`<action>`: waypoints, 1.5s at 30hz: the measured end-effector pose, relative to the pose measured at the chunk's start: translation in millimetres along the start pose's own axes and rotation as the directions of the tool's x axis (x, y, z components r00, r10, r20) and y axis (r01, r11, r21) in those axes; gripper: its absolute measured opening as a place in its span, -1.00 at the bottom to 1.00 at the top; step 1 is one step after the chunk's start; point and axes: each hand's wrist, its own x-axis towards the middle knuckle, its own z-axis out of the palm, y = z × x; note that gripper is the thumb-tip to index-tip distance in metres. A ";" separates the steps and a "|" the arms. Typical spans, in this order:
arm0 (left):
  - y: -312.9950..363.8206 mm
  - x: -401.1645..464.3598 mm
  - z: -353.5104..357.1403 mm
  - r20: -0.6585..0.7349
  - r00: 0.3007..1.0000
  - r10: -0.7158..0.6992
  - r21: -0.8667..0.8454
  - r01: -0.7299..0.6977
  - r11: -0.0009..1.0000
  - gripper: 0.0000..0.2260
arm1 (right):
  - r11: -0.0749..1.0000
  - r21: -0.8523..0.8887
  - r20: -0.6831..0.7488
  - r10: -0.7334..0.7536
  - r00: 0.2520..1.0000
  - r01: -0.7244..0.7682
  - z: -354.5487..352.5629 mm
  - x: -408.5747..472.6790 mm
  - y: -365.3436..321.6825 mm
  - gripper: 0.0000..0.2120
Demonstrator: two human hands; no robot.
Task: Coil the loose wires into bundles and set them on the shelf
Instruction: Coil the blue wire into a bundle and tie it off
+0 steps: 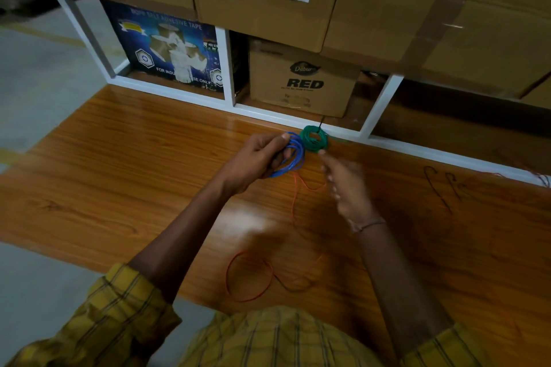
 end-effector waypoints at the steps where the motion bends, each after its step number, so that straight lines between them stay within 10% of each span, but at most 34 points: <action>1: 0.5 0.0 -3.5 0.012 1.000 -0.003 0.010 0.003 1.000 -0.64 | 0.979 -0.115 -0.069 -0.177 0.982 0.168 -0.5 1.1 -0.2 -0.80; 4: 1.6 0.4 -11.8 0.042 0.999 -0.018 0.023 0.017 1.000 -0.64 | 0.774 -0.298 0.061 -0.568 0.821 0.558 -5.5 0.4 -4.2 -0.74; 9: 3.6 2.5 -14.3 0.070 0.997 -0.030 -0.114 0.038 0.993 -0.63 | 0.582 -0.317 0.380 -0.646 0.662 0.749 2.7 -7.8 -9.1 -0.39; 32: -6.5 14.6 -41.9 0.182 0.977 -0.113 -0.691 0.209 0.692 -0.74 | 0.729 -0.251 0.233 -0.593 0.771 0.637 42.7 -40.4 -20.0 -0.63; 45: -19.6 8.3 -27.2 0.219 0.969 -0.118 -0.517 0.218 0.828 -0.78 | 0.752 -0.333 0.198 -0.534 0.822 0.569 13.0 -41.0 -20.1 -0.64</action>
